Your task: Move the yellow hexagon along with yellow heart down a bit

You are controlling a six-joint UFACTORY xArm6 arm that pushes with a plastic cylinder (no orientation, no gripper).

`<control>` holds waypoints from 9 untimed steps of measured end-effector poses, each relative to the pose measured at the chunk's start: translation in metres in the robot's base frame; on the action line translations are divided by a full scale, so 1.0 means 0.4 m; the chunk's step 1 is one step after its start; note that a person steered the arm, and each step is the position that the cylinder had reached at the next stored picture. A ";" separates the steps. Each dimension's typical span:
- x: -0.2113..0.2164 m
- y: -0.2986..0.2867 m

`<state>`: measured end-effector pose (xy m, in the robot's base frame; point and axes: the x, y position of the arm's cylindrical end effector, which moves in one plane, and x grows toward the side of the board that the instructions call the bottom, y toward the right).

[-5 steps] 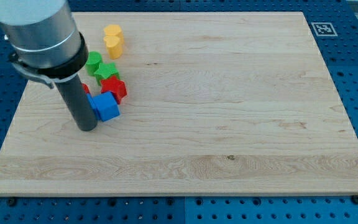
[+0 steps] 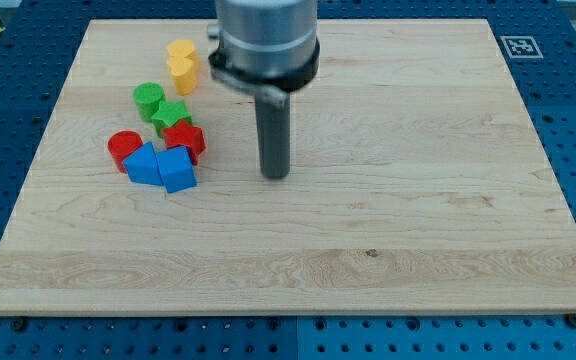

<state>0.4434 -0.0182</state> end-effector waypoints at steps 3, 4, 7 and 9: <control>-0.454 -0.107; -0.555 -0.165; -0.475 -0.327; -0.476 -0.271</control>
<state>0.2529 -0.1264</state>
